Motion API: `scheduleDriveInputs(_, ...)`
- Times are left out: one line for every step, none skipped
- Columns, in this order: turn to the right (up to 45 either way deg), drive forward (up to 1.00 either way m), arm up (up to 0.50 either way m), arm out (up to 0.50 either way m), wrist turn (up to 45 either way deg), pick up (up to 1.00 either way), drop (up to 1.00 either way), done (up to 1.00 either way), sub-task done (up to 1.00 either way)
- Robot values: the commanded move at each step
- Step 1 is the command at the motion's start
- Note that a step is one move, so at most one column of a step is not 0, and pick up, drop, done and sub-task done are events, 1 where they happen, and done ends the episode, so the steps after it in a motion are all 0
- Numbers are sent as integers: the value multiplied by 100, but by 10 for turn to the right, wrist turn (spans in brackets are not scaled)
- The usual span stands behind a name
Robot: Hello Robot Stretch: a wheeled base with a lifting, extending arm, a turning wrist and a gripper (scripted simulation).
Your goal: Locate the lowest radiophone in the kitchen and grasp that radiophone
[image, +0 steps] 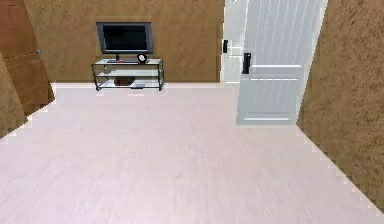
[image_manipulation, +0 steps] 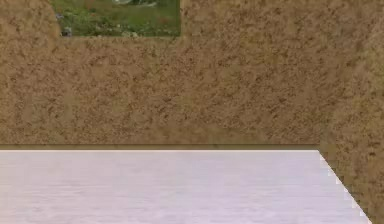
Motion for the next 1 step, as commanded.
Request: scheduleDriveInputs(450, 0, 0, 0, 0, 0, 0, 0, 0)
